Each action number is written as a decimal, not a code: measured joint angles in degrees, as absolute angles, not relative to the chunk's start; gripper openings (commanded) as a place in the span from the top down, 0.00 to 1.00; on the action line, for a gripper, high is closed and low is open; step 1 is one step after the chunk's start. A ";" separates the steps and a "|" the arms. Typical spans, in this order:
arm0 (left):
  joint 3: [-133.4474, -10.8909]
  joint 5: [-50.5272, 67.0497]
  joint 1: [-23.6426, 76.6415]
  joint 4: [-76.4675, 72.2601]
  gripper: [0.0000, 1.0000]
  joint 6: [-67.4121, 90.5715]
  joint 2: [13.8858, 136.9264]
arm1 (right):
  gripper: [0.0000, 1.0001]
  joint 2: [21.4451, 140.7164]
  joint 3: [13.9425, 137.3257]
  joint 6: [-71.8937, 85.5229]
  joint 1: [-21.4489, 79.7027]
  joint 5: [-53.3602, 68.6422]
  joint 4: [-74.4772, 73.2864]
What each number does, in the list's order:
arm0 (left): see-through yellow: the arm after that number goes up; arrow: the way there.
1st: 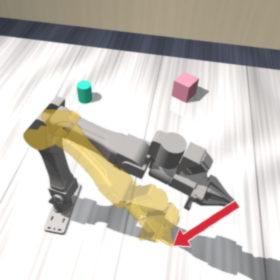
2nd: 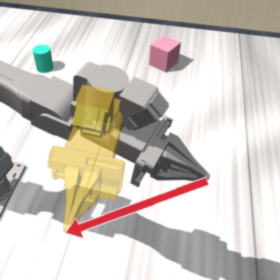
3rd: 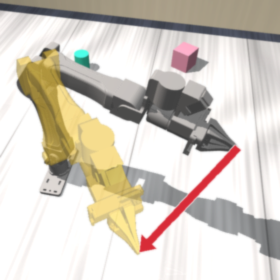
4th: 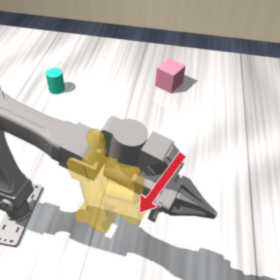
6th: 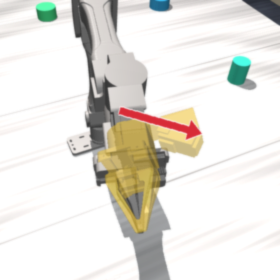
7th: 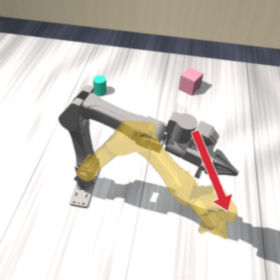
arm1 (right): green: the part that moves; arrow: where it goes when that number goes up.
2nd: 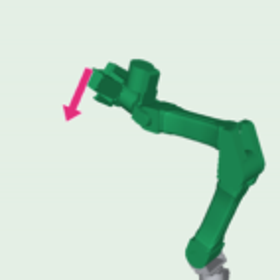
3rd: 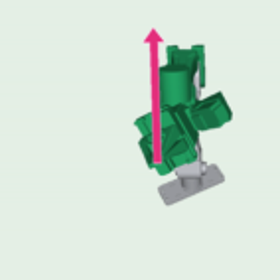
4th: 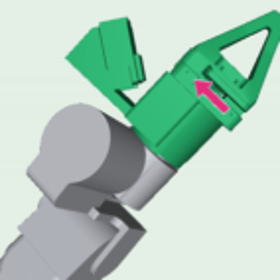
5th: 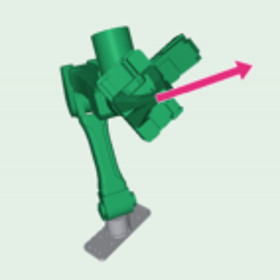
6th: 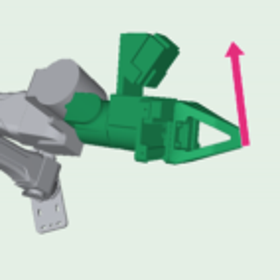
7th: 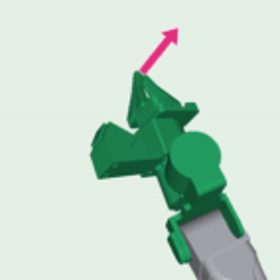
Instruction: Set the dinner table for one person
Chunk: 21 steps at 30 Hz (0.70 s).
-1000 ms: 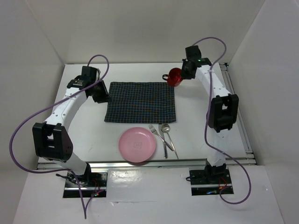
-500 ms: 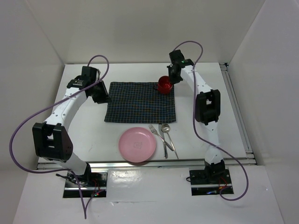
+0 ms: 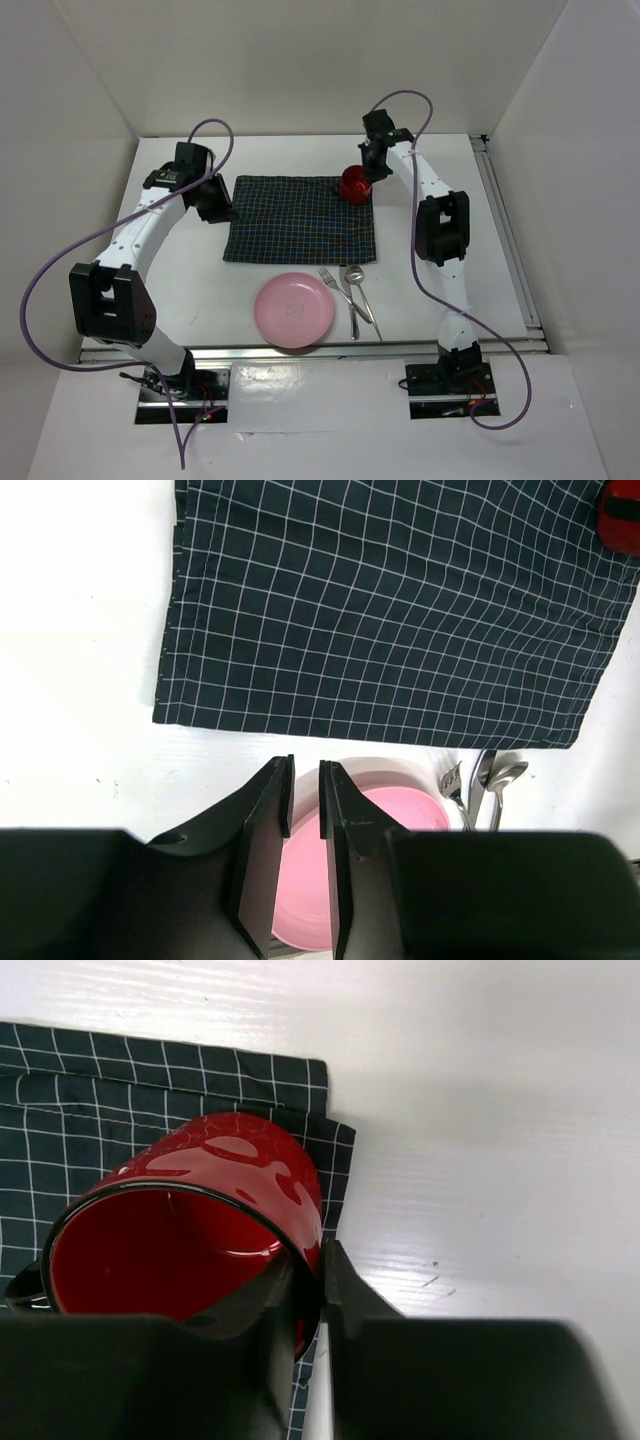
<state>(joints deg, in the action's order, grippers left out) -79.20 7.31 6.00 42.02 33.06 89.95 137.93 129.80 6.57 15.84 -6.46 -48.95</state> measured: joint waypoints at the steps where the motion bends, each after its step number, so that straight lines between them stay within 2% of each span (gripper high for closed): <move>1: -79.22 7.29 6.09 42.09 0.65 33.04 89.95 | 0.67 137.93 129.80 6.72 15.73 -6.22 -48.99; 2: -79.26 7.27 6.26 42.22 0.64 32.97 89.95 | 0.32 137.93 129.80 6.90 15.70 -6.33 -49.04; 3: -79.26 7.27 6.46 42.37 0.62 32.95 89.95 | 0.18 137.95 129.80 7.09 15.70 -6.44 -48.97; 6: -79.05 7.14 7.14 42.76 0.59 32.91 89.80 | 0.00 137.95 130.02 7.40 15.70 -7.05 -49.06; 10: -73.78 7.22 8.14 42.15 0.53 33.06 86.72 | 0.00 137.67 132.31 7.88 15.70 -7.49 -49.30; 13: -67.20 6.90 9.78 42.98 0.31 34.13 82.02 | 0.00 134.43 131.79 9.23 15.49 -7.84 -49.15; 14: -65.01 6.96 10.63 43.22 0.28 34.89 80.07 | 0.00 132.35 130.32 9.87 15.33 -7.84 -48.86; 15: -62.35 7.18 11.62 43.33 0.17 35.40 77.71 | 0.00 129.47 128.03 10.59 15.16 -7.73 -48.51; 19: -54.63 7.90 15.55 44.07 0.15 38.22 71.29 | 0.00 113.03 112.71 13.26 13.17 -5.43 -45.04; 21: -51.24 8.43 17.39 43.83 0.18 39.46 70.65 | 0.00 104.99 105.82 14.52 11.77 -4.23 -43.40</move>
<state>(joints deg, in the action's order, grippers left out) -51.24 8.43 17.39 43.83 39.46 70.65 104.99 105.82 14.52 11.77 -4.23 -43.40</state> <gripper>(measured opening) 0.845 0.997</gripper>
